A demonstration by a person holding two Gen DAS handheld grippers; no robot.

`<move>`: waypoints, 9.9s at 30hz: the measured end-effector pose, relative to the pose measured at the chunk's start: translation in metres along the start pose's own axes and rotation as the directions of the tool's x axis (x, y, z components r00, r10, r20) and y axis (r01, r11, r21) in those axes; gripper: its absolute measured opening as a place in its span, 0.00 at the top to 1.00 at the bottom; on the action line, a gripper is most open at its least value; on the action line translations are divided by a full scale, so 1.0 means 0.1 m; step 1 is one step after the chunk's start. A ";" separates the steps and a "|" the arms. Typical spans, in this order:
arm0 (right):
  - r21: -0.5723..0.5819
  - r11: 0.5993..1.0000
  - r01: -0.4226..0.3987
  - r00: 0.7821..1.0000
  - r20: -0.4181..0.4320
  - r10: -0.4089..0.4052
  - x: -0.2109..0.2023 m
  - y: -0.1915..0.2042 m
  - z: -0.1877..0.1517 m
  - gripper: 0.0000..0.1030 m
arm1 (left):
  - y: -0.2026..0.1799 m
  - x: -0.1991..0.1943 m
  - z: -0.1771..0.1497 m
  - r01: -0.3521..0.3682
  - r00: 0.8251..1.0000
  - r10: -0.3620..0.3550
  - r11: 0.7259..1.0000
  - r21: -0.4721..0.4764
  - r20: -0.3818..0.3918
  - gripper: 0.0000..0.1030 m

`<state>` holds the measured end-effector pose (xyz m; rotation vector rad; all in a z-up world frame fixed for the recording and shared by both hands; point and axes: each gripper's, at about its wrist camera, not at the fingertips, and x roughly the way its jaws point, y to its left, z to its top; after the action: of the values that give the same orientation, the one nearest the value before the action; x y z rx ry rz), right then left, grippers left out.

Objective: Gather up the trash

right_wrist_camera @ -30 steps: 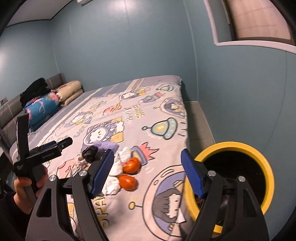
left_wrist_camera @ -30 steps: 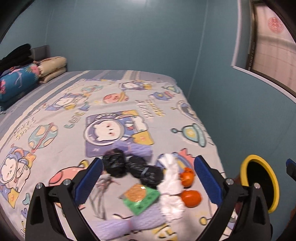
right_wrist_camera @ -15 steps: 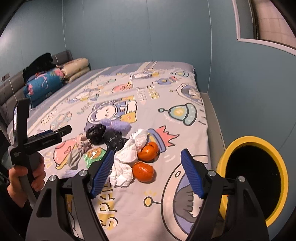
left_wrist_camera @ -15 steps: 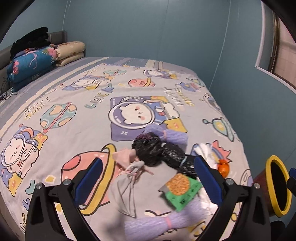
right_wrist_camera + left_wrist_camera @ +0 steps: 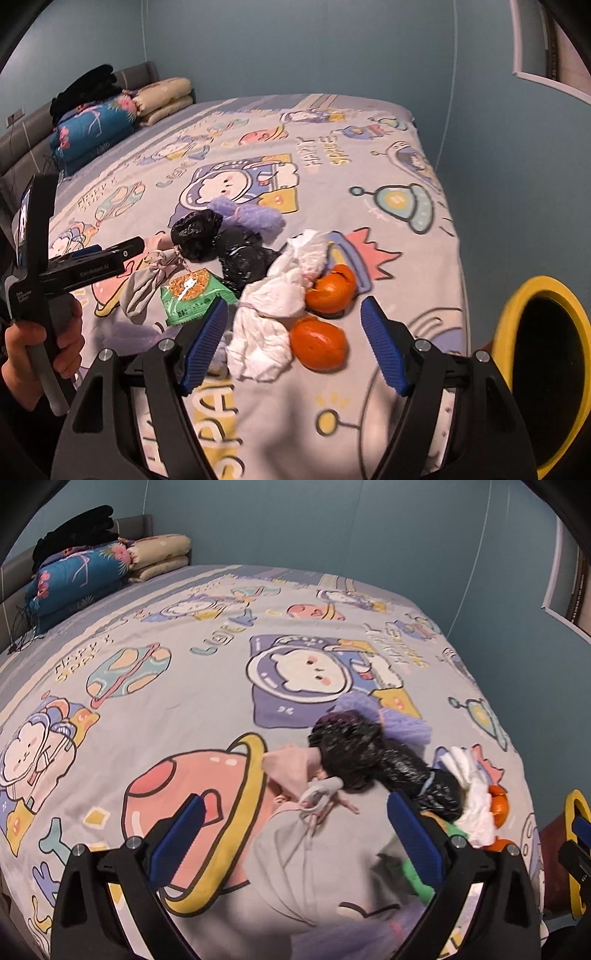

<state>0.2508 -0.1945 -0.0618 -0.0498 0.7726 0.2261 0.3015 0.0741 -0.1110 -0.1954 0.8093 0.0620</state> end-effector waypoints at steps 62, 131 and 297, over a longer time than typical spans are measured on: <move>0.074 0.994 -0.080 0.993 -0.082 0.086 0.85 -0.14 0.35 0.95 | 0.02 0.21 0.02 0.090 0.994 -0.091 0.996 -0.018 -0.063 0.76; 0.049 0.991 -0.127 0.992 0.009 0.127 -0.43 -0.19 0.64 0.80 | -0.01 -0.26 0.00 0.138 0.990 -0.139 0.990 0.024 0.041 0.76; -0.044 0.996 -0.076 0.967 -0.248 0.063 -0.21 -0.02 -1.18 0.42 | -0.69 -0.18 -0.86 0.106 0.989 -0.068 0.943 0.316 -0.128 0.25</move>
<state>0.1561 -0.2150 -0.1318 -0.1026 1.0169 0.3115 0.2361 -0.0097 -0.1455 0.0757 0.9129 -0.1665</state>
